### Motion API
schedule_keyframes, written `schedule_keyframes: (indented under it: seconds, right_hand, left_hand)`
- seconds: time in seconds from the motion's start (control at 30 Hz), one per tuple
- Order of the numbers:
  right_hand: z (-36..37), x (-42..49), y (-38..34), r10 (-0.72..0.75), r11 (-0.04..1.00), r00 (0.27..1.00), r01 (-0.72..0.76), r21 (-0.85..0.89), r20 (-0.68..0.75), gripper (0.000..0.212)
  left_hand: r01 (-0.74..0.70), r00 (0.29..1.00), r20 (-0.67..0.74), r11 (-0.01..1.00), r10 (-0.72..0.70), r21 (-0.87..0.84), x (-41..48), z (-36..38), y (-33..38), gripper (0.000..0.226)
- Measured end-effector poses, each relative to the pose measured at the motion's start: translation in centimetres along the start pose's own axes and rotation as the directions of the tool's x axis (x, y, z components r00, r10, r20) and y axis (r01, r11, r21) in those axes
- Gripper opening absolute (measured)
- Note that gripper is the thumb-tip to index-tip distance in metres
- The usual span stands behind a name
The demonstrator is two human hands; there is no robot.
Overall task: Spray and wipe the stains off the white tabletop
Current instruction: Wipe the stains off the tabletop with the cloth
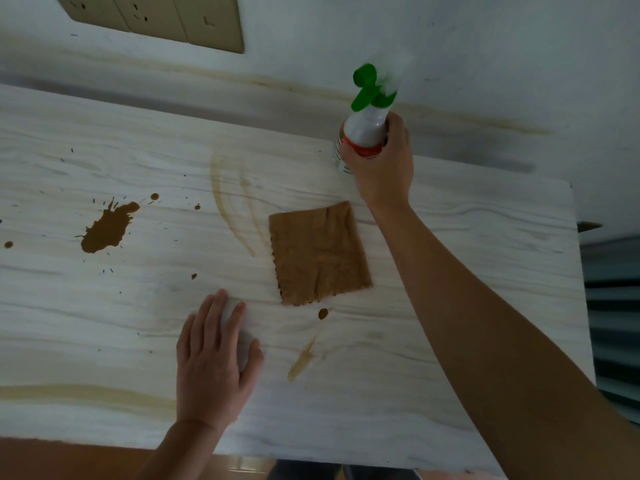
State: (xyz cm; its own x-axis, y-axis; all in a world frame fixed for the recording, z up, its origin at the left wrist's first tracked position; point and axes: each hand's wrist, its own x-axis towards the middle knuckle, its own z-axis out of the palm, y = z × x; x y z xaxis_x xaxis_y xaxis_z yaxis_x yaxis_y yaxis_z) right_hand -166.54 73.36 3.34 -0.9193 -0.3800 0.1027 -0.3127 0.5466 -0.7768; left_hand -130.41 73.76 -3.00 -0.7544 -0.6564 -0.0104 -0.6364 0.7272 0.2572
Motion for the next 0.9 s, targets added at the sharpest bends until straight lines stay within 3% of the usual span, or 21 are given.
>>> schedule_keyframes:
  seconds: [0.2,0.4,0.5,0.57,0.63,0.7,0.77,0.8,0.9]
  right_hand:
    - [-5.9,-1.8,4.4,0.069,0.998,0.997,-0.069,0.003,-0.043,0.07]
    - [-8.7,-3.9,6.5,0.151,0.989,0.988,-0.151,-0.002,0.02,0.084]
    - [-9.1,-7.3,7.2,0.256,0.966,0.965,-0.257,-0.01,-0.052,0.064]
    - [-8.6,-10.0,6.7,0.163,0.986,0.986,-0.164,-0.021,-0.024,0.043]
    - [-7.2,-12.1,5.3,-0.049,0.996,0.992,0.057,-0.066,0.116,0.031]
    - [-4.6,-13.5,3.7,-0.207,0.957,0.896,0.269,-0.11,0.392,0.037]
    - [-1.6,-14.1,2.6,-0.239,0.891,0.768,0.416,-0.179,0.595,0.051]
    - [-0.4,-14.1,2.6,-0.237,0.865,0.749,0.452,-0.216,0.619,0.055]
    - [1.7,-12.4,3.5,-0.231,0.831,0.787,0.466,-0.305,0.572,0.058]
  left_hand:
    - [-0.004,1.0,-0.023,1.0,0.004,-0.006,0.0,-0.1,0.2,0.062]
    - [0.005,0.999,-0.031,1.0,-0.005,-0.016,-0.1,-0.2,0.4,0.064]
    - [-0.007,0.999,-0.05,1.0,0.006,-0.006,-0.1,0.0,0.4,0.066]
    - [0.002,0.999,-0.039,1.0,-0.002,-0.002,-0.1,0.0,0.3,0.066]
    - [0.012,1.0,-0.016,1.0,-0.012,0.004,0.0,0.1,0.3,0.066]
    - [0.02,1.0,0.003,1.0,-0.02,0.016,-0.1,0.1,0.2,0.067]
    - [0.024,1.0,0.008,0.999,-0.024,0.025,0.0,0.1,0.1,0.066]
    - [0.027,1.0,0.009,0.999,-0.027,0.032,-0.1,0.1,0.1,0.065]
    - [0.026,0.999,0.021,0.999,-0.027,0.045,-0.1,0.1,0.1,0.063]
